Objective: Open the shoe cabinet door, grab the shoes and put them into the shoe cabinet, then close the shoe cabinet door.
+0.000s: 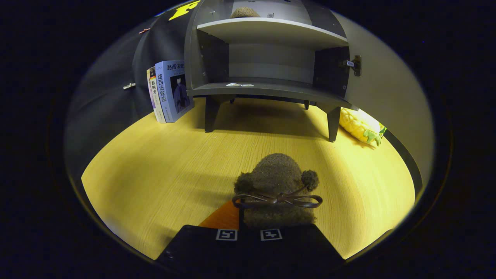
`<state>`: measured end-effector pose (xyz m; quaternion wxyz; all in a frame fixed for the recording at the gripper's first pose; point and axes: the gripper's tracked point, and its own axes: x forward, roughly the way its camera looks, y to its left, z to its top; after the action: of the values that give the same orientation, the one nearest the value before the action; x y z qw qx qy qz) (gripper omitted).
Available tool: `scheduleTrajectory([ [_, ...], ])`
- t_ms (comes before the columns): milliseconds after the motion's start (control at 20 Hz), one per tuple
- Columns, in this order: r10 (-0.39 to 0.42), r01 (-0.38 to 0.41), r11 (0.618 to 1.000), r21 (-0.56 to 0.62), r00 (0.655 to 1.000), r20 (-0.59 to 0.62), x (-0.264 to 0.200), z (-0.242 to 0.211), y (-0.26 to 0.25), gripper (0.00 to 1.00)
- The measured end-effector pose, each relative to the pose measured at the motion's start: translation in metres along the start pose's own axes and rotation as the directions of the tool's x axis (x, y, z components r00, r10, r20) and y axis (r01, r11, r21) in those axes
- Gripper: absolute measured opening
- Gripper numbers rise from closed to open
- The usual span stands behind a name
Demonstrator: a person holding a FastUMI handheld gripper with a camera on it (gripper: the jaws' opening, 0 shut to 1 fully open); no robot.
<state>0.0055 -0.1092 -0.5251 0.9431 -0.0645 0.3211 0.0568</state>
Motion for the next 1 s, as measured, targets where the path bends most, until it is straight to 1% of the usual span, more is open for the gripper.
scheduleTrajectory([
  [150,0.036,-0.036,0.999,0.019,0.999,-0.007,-0.002,0.002,0.001,0.07],
  [200,0.035,-0.034,0.999,0.021,0.999,-0.012,-0.004,0.004,-0.001,0.07],
  [400,-0.042,0.042,0.999,0.011,0.999,0.020,-0.010,0.034,-0.013,0.07],
  [500,-0.073,0.071,0.996,0.053,0.997,0.036,-0.014,0.059,-0.017,0.07],
  [600,-0.088,0.083,0.992,0.090,0.994,0.057,-0.020,0.085,-0.017,0.07],
  [750,-0.106,0.100,0.992,0.083,0.991,0.082,-0.033,0.125,-0.014,0.07],
  [1000,-0.105,0.092,0.991,0.098,0.985,0.140,-0.056,0.202,-0.009,0.07],
])
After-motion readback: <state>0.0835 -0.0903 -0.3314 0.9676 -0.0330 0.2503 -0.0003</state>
